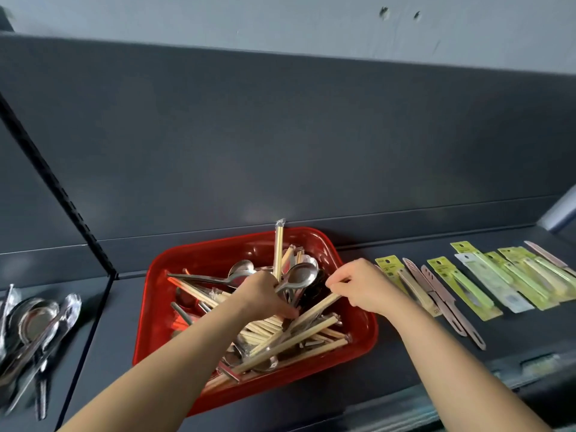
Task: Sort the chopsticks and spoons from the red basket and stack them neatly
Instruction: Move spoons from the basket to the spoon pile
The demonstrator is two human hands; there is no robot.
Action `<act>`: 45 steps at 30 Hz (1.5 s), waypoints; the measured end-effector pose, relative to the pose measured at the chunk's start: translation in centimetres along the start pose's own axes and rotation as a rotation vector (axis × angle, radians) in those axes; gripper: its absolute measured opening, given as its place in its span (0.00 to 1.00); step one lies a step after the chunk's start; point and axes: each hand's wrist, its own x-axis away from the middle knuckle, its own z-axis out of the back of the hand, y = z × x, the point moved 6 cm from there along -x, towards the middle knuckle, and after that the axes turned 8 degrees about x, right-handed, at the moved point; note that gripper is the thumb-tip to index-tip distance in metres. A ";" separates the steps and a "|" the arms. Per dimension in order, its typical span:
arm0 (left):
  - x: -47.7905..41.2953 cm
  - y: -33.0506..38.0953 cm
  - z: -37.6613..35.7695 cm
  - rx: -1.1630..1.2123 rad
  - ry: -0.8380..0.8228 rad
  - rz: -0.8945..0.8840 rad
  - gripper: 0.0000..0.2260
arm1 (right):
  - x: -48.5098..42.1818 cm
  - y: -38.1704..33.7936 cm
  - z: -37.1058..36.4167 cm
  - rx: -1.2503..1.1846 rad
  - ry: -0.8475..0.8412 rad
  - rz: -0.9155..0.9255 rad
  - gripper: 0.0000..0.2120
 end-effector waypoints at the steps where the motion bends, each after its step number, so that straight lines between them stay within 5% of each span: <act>1: -0.1 -0.1 -0.1 0.015 -0.009 0.004 0.15 | 0.1 0.3 0.0 -0.008 -0.001 -0.005 0.07; 10: 1.3 -1.3 2.6 0.279 -0.060 0.036 0.09 | -0.1 -2.1 -0.5 0.135 0.065 0.179 0.05; 15: 2.7 -2.8 5.6 0.375 0.070 0.033 0.10 | -1.5 -4.0 -3.9 0.018 -0.078 0.262 0.13; 24: 4.1 -3.5 7.7 0.323 0.214 -0.038 0.12 | -2.3 -7.2 -5.3 0.029 0.053 0.378 0.23; 33: 3.9 -2.5 9.5 0.679 0.349 -0.124 0.09 | -3.7 -9.7 -4.0 0.005 0.065 0.355 0.07; 36: 3.7 -2.7 10.0 0.751 0.348 -0.128 0.08 | -3.9 -10.3 -4.6 -0.064 0.006 0.358 0.13; 45: 7.2 -7.1 15.7 0.760 0.712 -0.183 0.19 | -3.7 -13.4 -4.6 -0.272 0.011 0.345 0.15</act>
